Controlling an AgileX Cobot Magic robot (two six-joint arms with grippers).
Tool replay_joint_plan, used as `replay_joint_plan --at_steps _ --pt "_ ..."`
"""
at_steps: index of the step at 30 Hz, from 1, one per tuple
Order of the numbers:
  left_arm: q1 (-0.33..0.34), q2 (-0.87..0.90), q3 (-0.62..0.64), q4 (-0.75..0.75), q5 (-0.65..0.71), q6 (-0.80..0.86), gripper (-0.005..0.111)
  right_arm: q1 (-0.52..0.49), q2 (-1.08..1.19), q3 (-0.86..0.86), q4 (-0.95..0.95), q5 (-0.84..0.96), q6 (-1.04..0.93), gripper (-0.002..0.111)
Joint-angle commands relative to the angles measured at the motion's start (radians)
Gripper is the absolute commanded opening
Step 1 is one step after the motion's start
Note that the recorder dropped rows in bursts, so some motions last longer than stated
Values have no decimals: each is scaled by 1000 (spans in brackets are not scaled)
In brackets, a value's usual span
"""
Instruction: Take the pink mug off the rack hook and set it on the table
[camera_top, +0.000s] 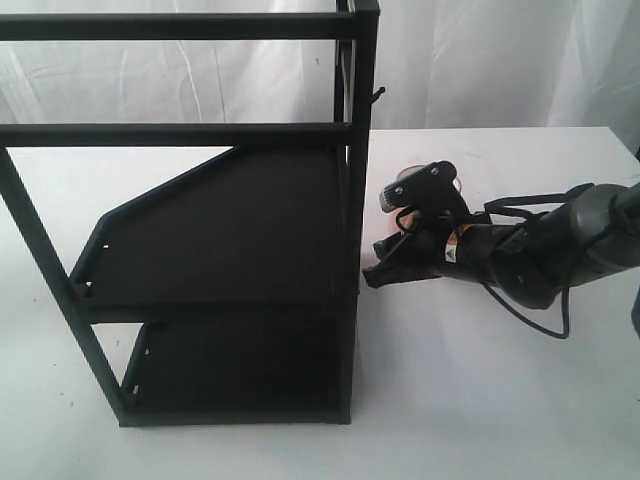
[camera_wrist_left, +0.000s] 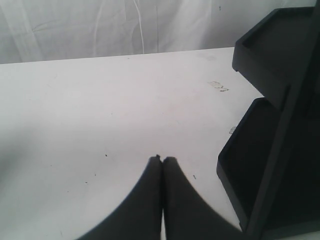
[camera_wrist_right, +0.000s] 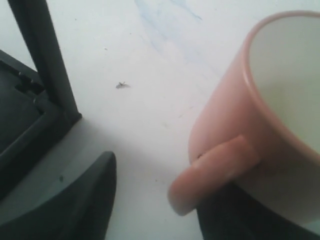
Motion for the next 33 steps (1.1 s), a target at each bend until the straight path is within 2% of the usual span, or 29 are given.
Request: replay_joint_plan --at_steps 1,18,27,33 --pt "3 -4 4 2 -4 -1 0 -3 -37 37 15 -8 31 46" --pt "3 -4 4 2 -4 -1 0 -3 -110 100 45 8 23 46" --pt "3 -4 4 2 -4 -1 0 -3 -287 279 157 -46 0 46" --pt "3 -4 4 2 -4 -1 0 -3 -463 388 162 -74 4 46"
